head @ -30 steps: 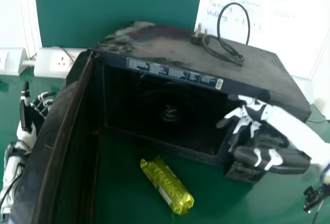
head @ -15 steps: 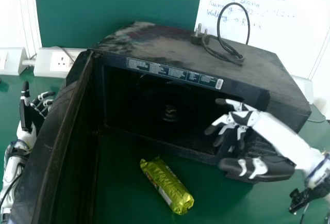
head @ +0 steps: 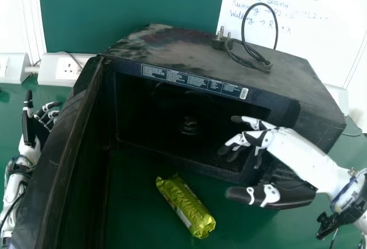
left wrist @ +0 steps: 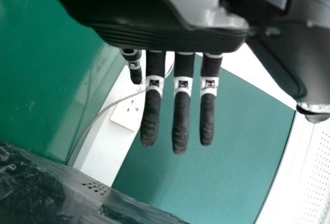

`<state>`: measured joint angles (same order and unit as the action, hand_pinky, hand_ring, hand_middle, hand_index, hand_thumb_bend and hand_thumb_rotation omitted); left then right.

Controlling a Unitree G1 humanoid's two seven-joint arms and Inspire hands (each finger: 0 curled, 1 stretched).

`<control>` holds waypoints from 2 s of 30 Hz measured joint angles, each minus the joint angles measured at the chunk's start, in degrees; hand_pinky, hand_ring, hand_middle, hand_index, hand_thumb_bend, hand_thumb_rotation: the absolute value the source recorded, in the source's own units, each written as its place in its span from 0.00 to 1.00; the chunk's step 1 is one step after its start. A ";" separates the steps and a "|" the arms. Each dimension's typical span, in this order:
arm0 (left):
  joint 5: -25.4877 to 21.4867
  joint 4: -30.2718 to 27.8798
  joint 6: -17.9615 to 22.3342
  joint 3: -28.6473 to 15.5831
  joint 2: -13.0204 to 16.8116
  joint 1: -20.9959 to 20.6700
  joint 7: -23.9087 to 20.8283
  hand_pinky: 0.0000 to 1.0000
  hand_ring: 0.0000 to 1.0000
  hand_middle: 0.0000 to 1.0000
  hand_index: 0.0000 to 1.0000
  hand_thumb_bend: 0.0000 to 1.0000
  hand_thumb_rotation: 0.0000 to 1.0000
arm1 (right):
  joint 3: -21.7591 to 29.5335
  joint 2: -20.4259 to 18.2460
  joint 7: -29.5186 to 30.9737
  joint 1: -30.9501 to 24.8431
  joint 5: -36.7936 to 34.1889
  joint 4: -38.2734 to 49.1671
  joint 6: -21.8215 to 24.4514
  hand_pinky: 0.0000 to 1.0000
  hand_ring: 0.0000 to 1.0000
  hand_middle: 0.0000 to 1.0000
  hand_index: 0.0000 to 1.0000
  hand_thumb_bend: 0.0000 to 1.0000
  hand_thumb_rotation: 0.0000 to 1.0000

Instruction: Put biscuit inside oven

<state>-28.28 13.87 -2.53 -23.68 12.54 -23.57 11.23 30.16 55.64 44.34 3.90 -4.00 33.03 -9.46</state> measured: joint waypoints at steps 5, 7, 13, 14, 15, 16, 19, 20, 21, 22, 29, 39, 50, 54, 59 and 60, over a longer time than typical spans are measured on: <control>0.05 -0.10 0.00 0.04 -0.57 0.01 -0.19 0.24 0.30 0.38 0.49 0.52 0.06 | -1.72 1.89 0.99 0.15 3.21 1.93 2.44 0.46 0.68 0.74 0.82 1.00 0.71; 0.10 -0.18 0.01 0.09 -0.65 0.02 -0.19 0.24 0.30 0.38 0.49 0.52 0.07 | -2.68 7.70 5.32 1.06 3.34 3.69 8.74 0.52 0.74 0.79 0.86 1.00 0.69; 0.56 -0.85 -0.23 0.25 -0.98 0.13 -1.22 0.24 0.30 0.38 0.49 0.52 0.06 | -6.38 19.52 11.54 8.36 1.30 6.35 19.01 0.64 0.82 0.87 0.89 1.00 0.65; 0.56 -1.03 -0.35 0.25 -1.06 0.13 -1.39 0.24 0.30 0.38 0.49 0.52 0.06 | -7.49 19.65 11.51 8.51 1.58 7.02 20.12 0.63 0.82 0.87 0.89 1.00 0.64; 0.55 -1.27 -0.43 0.25 -1.14 0.13 -1.46 0.24 0.30 0.38 0.49 0.52 0.06 | -8.52 19.70 11.47 8.51 2.19 7.53 21.52 0.61 0.82 0.87 0.89 1.00 0.64; 0.55 -1.41 -0.44 0.25 -1.20 0.13 -1.51 0.24 0.30 0.38 0.49 0.52 0.06 | -9.38 19.72 11.31 8.55 3.10 8.25 23.14 0.59 0.82 0.87 0.89 1.00 0.64; 0.67 -1.75 -0.44 0.32 -1.47 0.13 -1.67 0.24 0.30 0.38 0.49 0.52 0.06 | -11.07 19.73 10.60 8.76 5.27 10.23 27.89 0.58 0.82 0.88 0.89 1.00 0.62; 0.86 -1.87 -0.42 0.36 -1.56 0.13 -1.81 0.24 0.30 0.38 0.49 0.52 0.06 | -11.45 19.70 10.23 8.75 6.06 11.27 29.48 0.58 0.80 0.88 0.89 1.00 0.61; 1.14 -1.92 -0.42 0.46 -1.61 0.13 -1.96 0.24 0.31 0.38 0.49 0.52 0.07 | -11.72 19.57 9.71 8.64 6.83 12.35 30.83 0.58 0.80 0.88 0.89 1.00 0.61; 1.26 -1.97 -0.42 0.59 -1.68 0.13 -2.04 0.24 0.31 0.38 0.49 0.52 0.07 | -11.85 19.11 9.22 8.29 7.84 13.59 32.02 0.59 0.80 0.87 0.90 1.00 0.62; 1.70 -2.55 -0.43 1.17 -2.77 0.16 -2.26 0.24 0.30 0.38 0.49 0.52 0.06 | -16.92 15.51 6.11 3.52 14.77 18.64 39.08 0.75 0.89 0.92 0.93 1.00 0.62; 1.18 -3.16 -0.81 1.17 -2.87 0.33 -2.39 0.24 0.30 0.39 0.49 0.52 0.06 | -32.95 14.51 4.53 6.67 29.83 24.59 55.38 0.63 0.86 0.89 0.90 1.00 0.59; 0.77 -2.90 -0.76 0.98 -2.76 0.39 -1.47 0.23 0.30 0.38 0.49 0.52 0.06 | -48.20 8.26 9.61 11.85 46.79 26.63 63.97 0.64 0.84 0.88 0.90 1.00 0.61; 0.78 -2.77 -0.75 0.96 -2.75 0.39 -1.29 0.23 0.30 0.38 0.49 0.52 0.06 | -51.71 5.70 13.40 13.16 53.17 26.57 64.26 0.62 0.84 0.89 0.91 1.00 0.62; 0.77 -2.65 -0.70 0.95 -2.75 0.38 -1.10 0.23 0.30 0.38 0.49 0.52 0.06 | -54.28 0.14 19.06 13.68 62.53 26.13 61.63 0.58 0.83 0.89 0.91 1.00 0.67; 0.76 -2.54 -0.61 0.95 -2.75 0.38 -0.88 0.23 0.30 0.38 0.49 0.52 0.06 | -54.38 -1.22 20.52 13.71 64.57 26.03 60.53 0.58 0.83 0.89 0.90 1.00 0.68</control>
<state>-27.52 11.33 -3.13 -22.73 9.79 -23.18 10.35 -24.22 54.43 64.85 17.61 60.57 59.06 51.07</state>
